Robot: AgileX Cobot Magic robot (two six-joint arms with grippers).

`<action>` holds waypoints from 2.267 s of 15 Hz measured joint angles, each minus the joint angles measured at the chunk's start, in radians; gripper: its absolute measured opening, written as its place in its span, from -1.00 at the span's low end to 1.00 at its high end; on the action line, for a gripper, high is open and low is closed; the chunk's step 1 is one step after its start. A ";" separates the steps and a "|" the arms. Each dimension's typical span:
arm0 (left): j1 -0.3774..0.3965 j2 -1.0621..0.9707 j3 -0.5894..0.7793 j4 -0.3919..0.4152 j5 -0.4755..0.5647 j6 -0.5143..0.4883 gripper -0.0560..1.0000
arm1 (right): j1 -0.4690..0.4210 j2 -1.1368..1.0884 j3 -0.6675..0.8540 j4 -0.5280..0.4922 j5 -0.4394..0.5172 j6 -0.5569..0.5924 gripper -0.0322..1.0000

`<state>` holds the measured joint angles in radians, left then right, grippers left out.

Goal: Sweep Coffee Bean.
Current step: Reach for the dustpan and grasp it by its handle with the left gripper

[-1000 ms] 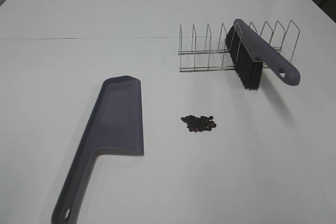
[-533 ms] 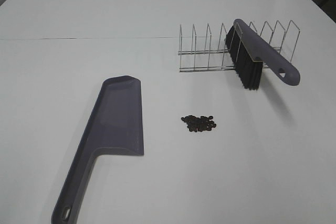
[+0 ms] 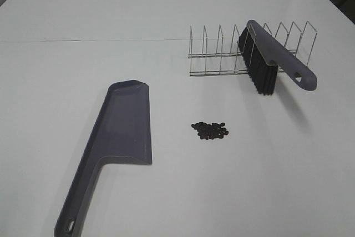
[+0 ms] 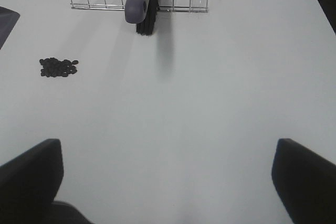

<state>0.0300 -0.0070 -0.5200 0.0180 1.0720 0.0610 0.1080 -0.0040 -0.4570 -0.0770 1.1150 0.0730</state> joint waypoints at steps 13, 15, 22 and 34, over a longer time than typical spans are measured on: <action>0.000 0.000 0.000 -0.013 0.000 -0.004 0.98 | 0.000 0.000 0.000 0.001 0.000 0.000 0.96; 0.000 0.000 0.000 -0.018 0.000 -0.004 0.98 | 0.000 0.000 0.000 0.001 0.000 0.000 0.96; 0.000 0.000 0.000 -0.018 0.000 -0.004 0.98 | 0.000 0.000 0.000 0.001 0.000 0.000 0.96; 0.000 0.000 0.000 -0.018 0.000 -0.004 0.98 | 0.000 0.000 0.000 0.001 0.000 0.000 0.96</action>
<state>0.0300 -0.0070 -0.5200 0.0000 1.0720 0.0570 0.1080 -0.0040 -0.4570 -0.0760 1.1150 0.0730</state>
